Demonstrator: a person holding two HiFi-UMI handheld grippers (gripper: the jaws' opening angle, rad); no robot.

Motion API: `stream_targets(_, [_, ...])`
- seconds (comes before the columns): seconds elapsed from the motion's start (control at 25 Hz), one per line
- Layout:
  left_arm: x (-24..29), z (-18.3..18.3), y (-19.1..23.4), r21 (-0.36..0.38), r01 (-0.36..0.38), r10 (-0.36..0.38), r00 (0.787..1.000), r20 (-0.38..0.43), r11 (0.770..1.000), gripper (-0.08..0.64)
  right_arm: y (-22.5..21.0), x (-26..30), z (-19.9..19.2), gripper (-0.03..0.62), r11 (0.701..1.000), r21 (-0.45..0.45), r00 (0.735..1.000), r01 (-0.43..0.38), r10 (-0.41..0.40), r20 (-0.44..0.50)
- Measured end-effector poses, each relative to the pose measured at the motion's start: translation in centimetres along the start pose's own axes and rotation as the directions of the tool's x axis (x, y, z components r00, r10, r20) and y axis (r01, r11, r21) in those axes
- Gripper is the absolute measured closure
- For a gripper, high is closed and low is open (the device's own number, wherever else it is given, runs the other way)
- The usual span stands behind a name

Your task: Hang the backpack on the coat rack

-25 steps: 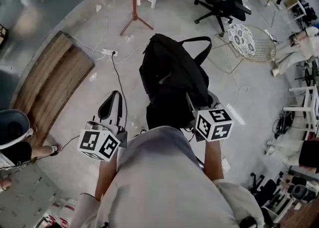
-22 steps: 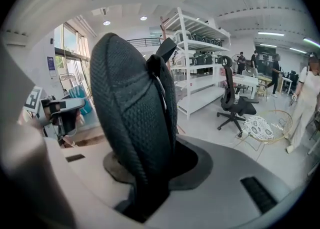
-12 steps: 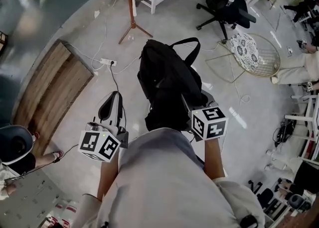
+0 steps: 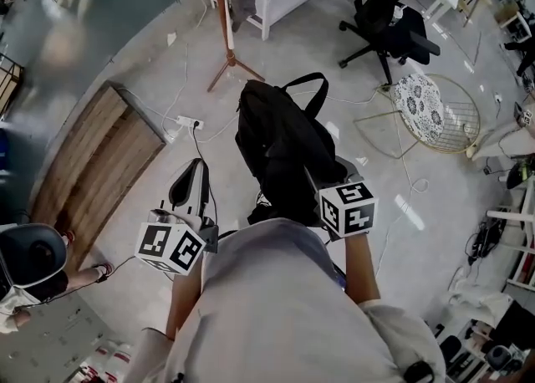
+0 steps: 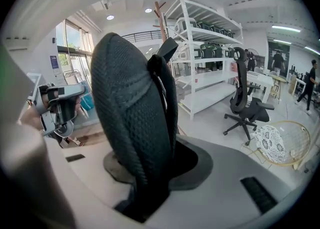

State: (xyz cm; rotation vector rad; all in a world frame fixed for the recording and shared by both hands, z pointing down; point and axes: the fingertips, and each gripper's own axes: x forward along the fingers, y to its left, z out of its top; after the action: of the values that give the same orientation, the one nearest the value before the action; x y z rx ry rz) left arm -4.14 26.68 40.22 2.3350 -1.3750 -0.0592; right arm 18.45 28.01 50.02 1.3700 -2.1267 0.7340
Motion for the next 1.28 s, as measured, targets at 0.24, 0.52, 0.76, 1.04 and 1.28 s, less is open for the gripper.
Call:
stream_targets(0.24, [1.7,0.1,-0.2,-0.001,-0.021,0.021,1.000,0.006,1.000,0.557,-1.4,1.2,1.0,0.466,1.000,-0.019,1.000,-0.020,0.020,-0.005])
stream_targets(0.52, [3.5,-0.1,-0.7,-0.007,-0.020,0.020,1.000,0.001,1.000,0.557,-2.9,2.0,1.9,0.466,0.999,-0.041,1.000,-0.028,0.027,-0.015])
stream_targets(0.76, [5.2,0.5,-0.3,-0.018,-0.030,0.030,0.999,0.009,0.999,0.557,-3.5,3.0,2.8,0.466,0.997,-0.066,0.999,-0.044,0.042,-0.034])
stream_targets(1.04, [9.3,2.1,1.5,0.001,-0.012,0.012,1.000,0.015,1.000,0.557,-4.4,5.4,6.0,0.466,0.994,-0.096,0.998,-0.055,0.052,-0.033])
stream_targets(1.28, [12.5,4.7,3.4,0.076,-0.022,0.019,0.999,0.043,0.997,0.557,-4.6,7.7,10.1,0.466,0.990,-0.120,0.997,-0.070,0.068,-0.019])
